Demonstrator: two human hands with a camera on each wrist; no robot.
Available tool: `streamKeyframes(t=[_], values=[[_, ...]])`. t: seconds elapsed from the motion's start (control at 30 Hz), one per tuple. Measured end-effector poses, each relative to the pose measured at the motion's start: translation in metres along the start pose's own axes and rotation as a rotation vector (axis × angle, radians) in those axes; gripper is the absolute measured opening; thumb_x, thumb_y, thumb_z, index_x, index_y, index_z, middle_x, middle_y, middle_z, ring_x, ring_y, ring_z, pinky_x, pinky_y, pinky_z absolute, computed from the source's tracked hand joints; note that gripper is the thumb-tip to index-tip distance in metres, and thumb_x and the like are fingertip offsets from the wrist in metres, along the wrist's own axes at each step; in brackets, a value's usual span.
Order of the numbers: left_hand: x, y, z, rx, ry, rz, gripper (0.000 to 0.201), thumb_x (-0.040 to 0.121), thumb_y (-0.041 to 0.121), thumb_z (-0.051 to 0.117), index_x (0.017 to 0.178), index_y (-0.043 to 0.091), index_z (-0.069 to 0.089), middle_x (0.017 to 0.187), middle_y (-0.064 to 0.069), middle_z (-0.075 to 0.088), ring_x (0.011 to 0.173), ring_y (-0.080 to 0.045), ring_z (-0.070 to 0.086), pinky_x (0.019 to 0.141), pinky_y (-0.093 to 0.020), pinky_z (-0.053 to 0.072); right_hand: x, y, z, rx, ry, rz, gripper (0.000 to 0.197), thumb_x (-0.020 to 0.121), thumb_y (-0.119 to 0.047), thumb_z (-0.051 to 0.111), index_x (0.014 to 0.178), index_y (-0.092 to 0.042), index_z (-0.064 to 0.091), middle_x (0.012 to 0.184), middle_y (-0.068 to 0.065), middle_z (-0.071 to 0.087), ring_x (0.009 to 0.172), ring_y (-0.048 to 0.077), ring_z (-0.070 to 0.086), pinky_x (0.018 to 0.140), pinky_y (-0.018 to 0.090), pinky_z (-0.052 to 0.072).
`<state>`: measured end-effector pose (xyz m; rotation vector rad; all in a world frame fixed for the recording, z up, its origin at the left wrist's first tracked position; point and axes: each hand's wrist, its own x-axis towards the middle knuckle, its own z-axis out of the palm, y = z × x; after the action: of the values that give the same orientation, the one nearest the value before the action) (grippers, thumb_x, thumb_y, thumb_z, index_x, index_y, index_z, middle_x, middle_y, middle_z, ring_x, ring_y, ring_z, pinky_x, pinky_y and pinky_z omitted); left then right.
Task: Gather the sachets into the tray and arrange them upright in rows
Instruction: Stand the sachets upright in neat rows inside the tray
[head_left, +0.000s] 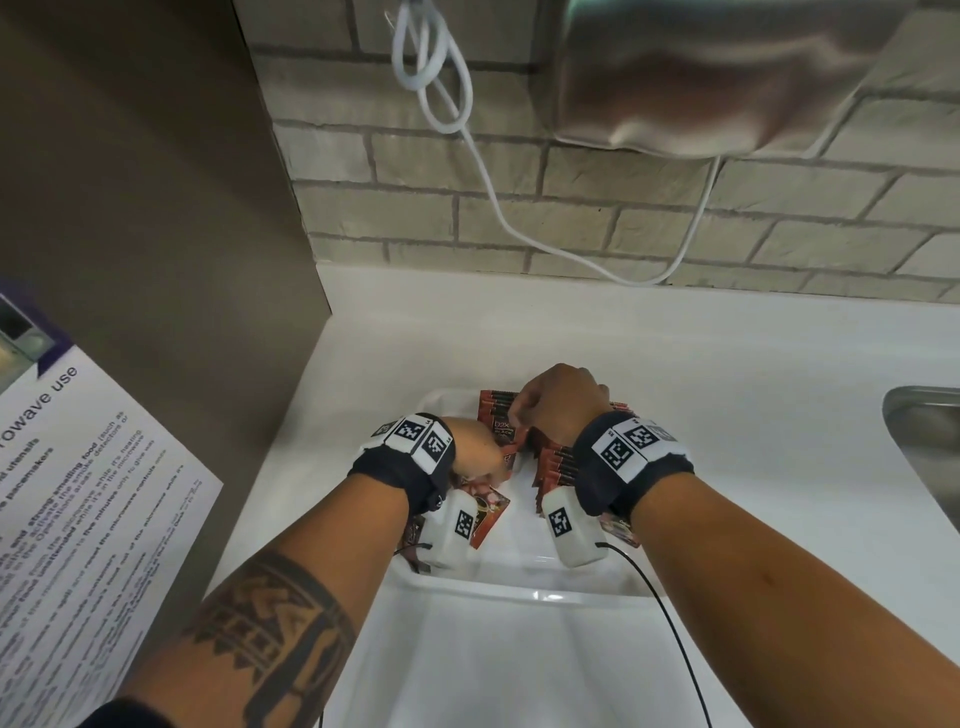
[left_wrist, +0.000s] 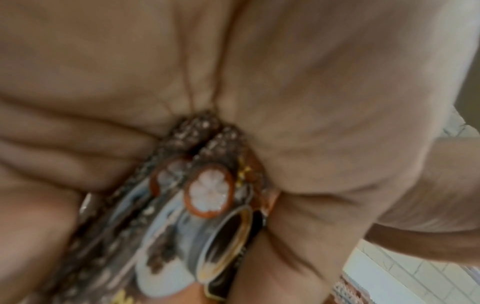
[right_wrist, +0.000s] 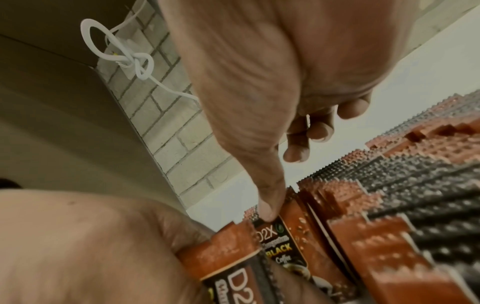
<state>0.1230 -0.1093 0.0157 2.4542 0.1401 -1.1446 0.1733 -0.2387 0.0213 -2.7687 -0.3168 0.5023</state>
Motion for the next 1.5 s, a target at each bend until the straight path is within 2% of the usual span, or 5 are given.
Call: streamKeyframes(t=[0.7, 0.87, 0.97, 1.2, 1.5], values=[[0.003, -0.011, 0.006, -0.069, 0.008, 0.029, 0.034, 0.089, 0.020, 0.066, 0.118, 0.002, 0.068, 0.093, -0.014, 0.069, 0.076, -0.026, 0.057, 0.062, -0.027, 0.046, -0.005, 0.015, -0.009, 0.211, 0.091, -0.039, 0.015, 0.082, -0.021, 0.071, 0.077, -0.035, 0.075, 0.082, -0.013, 0.069, 0.090, 0.015, 0.064, 0.097, 0.044, 0.049], [-0.004, -0.030, -0.003, -0.581, 0.064, 0.162, 0.025, 0.091, 0.012, 0.073, 0.113, 0.002, 0.065, 0.097, -0.015, 0.073, 0.081, -0.023, 0.072, 0.075, -0.030, 0.061, -0.026, 0.020, -0.022, 0.375, 0.009, -0.175, 0.012, 0.087, -0.035, 0.075, 0.093, -0.025, 0.076, 0.093, -0.012, 0.072, 0.088, 0.004, 0.063, 0.071, 0.018, 0.043], [-0.015, -0.035, -0.005, -0.926, 0.106, 0.329, 0.033, 0.084, 0.014, 0.080, 0.114, 0.003, 0.068, 0.099, -0.015, 0.074, 0.088, -0.023, 0.073, 0.072, -0.031, 0.061, -0.031, 0.018, -0.027, 0.478, -0.080, -0.183, 0.020, 0.083, -0.036, 0.079, 0.099, -0.025, 0.074, 0.092, -0.008, 0.075, 0.089, 0.007, 0.068, 0.079, 0.023, 0.049], [-0.021, -0.032, -0.002, -1.015, 0.189, 0.465, 0.033, 0.083, 0.031, 0.079, 0.115, 0.025, 0.073, 0.109, -0.002, 0.075, 0.092, -0.016, 0.069, 0.064, -0.027, 0.057, -0.031, 0.015, -0.036, 0.636, 0.041, -0.185, 0.016, 0.083, -0.022, 0.081, 0.095, -0.013, 0.076, 0.085, 0.003, 0.076, 0.072, 0.009, 0.066, 0.070, 0.020, 0.048], [-0.027, -0.041, -0.005, -0.471, 0.183, 0.046, 0.030, 0.091, 0.031, 0.073, 0.104, 0.006, 0.066, 0.086, -0.008, 0.067, 0.065, -0.019, 0.059, 0.049, -0.024, 0.050, -0.029, 0.008, -0.037, 0.312, 0.139, -0.199, 0.013, 0.090, -0.016, 0.067, 0.083, -0.021, 0.078, 0.076, -0.017, 0.066, 0.074, 0.000, 0.058, 0.060, 0.008, 0.036]])
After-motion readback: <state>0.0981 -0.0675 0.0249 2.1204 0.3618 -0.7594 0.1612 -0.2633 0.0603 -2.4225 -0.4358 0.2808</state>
